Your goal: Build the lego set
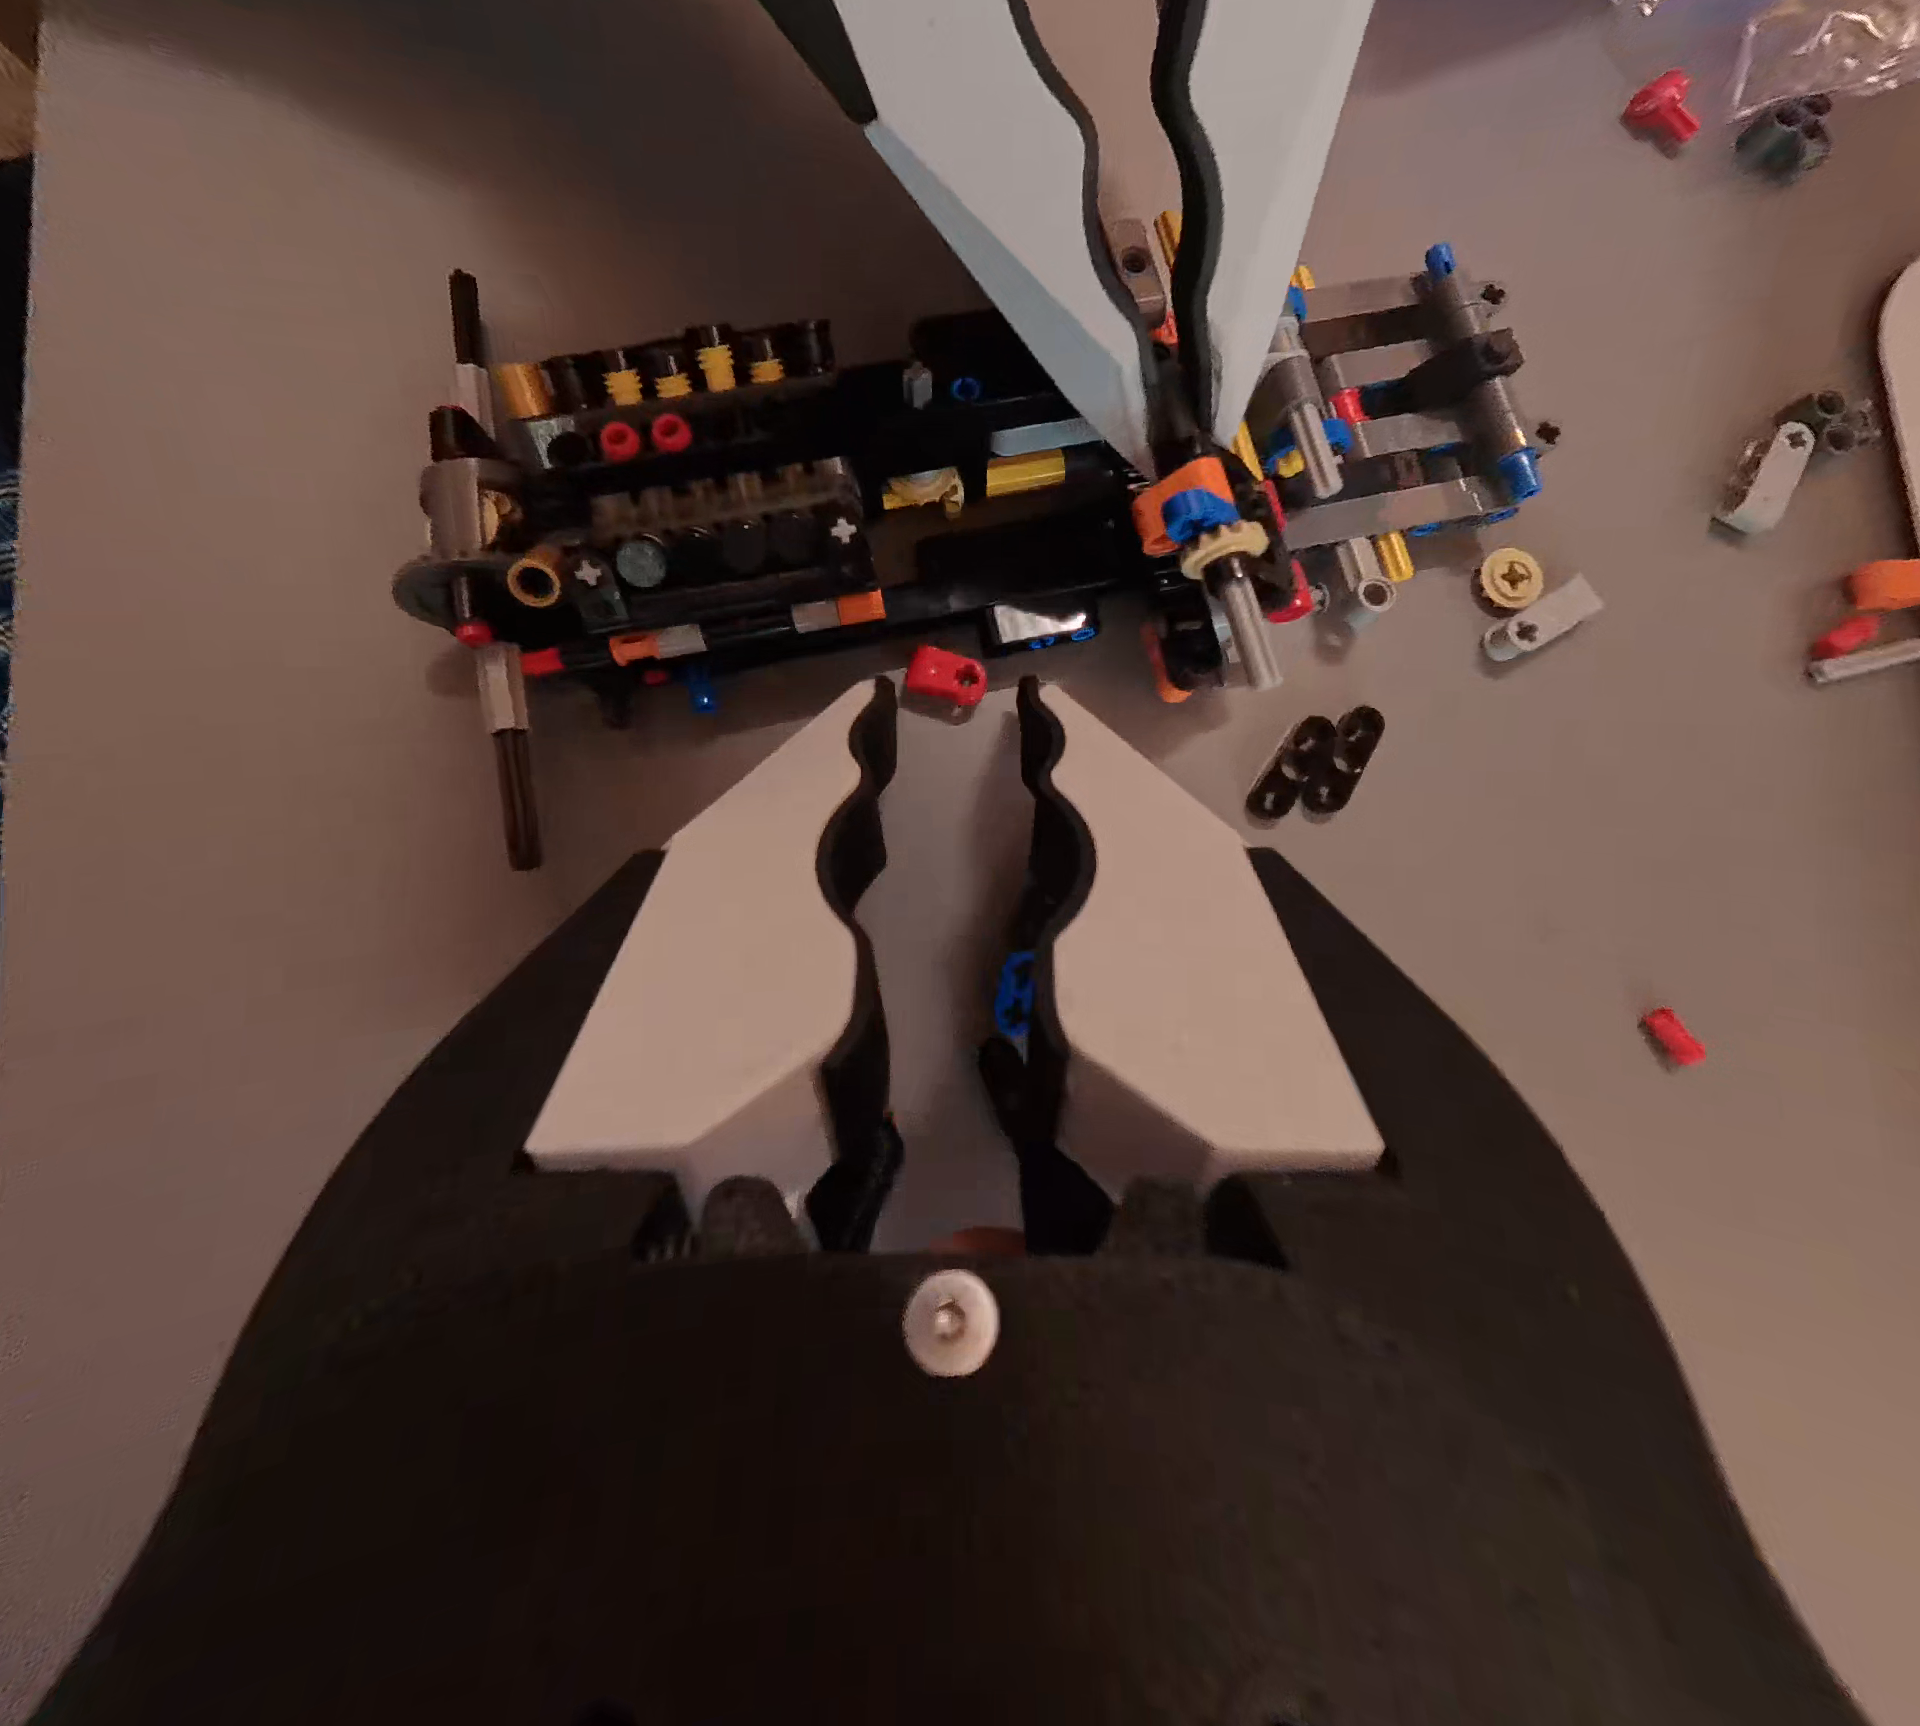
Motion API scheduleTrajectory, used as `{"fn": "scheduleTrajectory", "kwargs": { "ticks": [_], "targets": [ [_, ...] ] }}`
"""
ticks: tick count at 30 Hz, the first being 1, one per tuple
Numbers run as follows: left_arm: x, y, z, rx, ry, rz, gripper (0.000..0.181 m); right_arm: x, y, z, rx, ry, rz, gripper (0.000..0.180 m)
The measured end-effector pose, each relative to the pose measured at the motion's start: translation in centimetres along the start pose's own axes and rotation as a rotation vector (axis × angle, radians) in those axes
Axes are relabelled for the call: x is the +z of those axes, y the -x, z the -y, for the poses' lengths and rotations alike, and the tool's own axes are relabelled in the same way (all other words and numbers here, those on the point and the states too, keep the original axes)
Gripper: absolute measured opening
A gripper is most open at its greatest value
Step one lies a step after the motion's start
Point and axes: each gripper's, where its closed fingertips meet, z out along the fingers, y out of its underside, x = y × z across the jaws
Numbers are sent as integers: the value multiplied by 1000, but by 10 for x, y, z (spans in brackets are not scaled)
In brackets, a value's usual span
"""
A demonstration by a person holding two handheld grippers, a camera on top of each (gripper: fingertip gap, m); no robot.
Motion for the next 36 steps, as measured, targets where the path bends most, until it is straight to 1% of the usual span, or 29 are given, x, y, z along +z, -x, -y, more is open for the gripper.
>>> {"fn": "scheduleTrajectory", "kwargs": {
  "ticks": [1,4,8,9,12,18,20,22,25,28,36],
  "targets": [
    [0,0,0,-1,-3,-4,2,2,0,0,-2,1,4,20],
    [0,0,-1,-6,-12,-10,2,5,2,2,-11,-2,25,13],
    [1,-2,-3,-12,-16,-22,2,3,-1,-1,27,7,3,13],
    [1,-3,-3,-11,-16,-23,2,1,-2,-2,52,12,-1,14],
    [1,-3,-4,-10,-12,-27,2,-2,10,-7,82,37,44,25],
    [2,-3,-5,-14,-15,-31,2,-12,13,-7,-11,15,52,24],
    [2,-3,-5,-14,-15,-34,2,-10,15,-8,-55,37,67,22],
    [3,-4,-5,-14,-16,-35,2,-7,20,-3,-117,22,83,20],
    [3,-4,-4,-18,-20,-37,2,-1,20,-6,-187,63,65,20],
    [3,-4,-4,-20,-24,-40,2,0,20,-4,-191,65,65,13],
    [3,-4,-4,-26,-33,-49,2,-5,14,-10,-153,47,49,13]
  ]
}}
